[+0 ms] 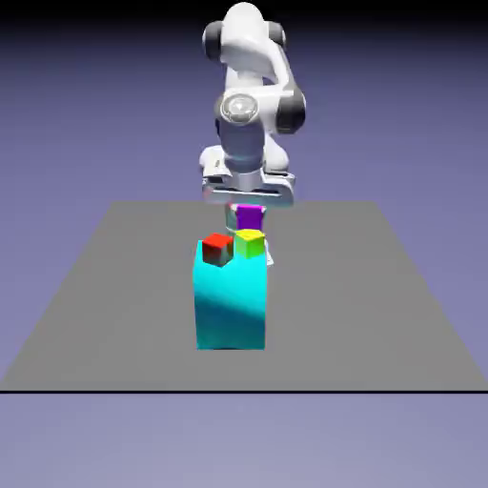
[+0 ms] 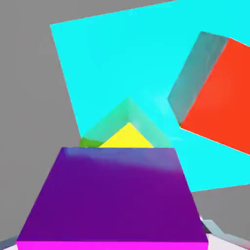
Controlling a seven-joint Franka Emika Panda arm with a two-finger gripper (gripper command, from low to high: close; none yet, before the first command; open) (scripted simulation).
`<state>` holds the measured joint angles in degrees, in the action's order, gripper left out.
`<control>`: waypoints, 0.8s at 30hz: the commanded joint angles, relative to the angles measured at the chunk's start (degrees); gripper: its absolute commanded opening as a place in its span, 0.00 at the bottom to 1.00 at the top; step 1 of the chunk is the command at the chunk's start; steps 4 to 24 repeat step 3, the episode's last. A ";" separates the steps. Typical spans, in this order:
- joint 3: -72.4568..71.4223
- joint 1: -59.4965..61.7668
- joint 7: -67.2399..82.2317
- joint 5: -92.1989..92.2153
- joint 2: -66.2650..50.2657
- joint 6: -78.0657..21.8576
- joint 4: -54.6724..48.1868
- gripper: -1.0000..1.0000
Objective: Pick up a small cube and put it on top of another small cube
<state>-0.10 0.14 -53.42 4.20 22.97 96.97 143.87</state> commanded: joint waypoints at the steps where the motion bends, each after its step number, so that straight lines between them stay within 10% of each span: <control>1: 0.00 0.00 -0.02 -0.14 0.00 -0.01 0.00 1.00; 24: 0.07 0.04 -0.06 -0.21 -0.14 -1.93 -2.07 1.00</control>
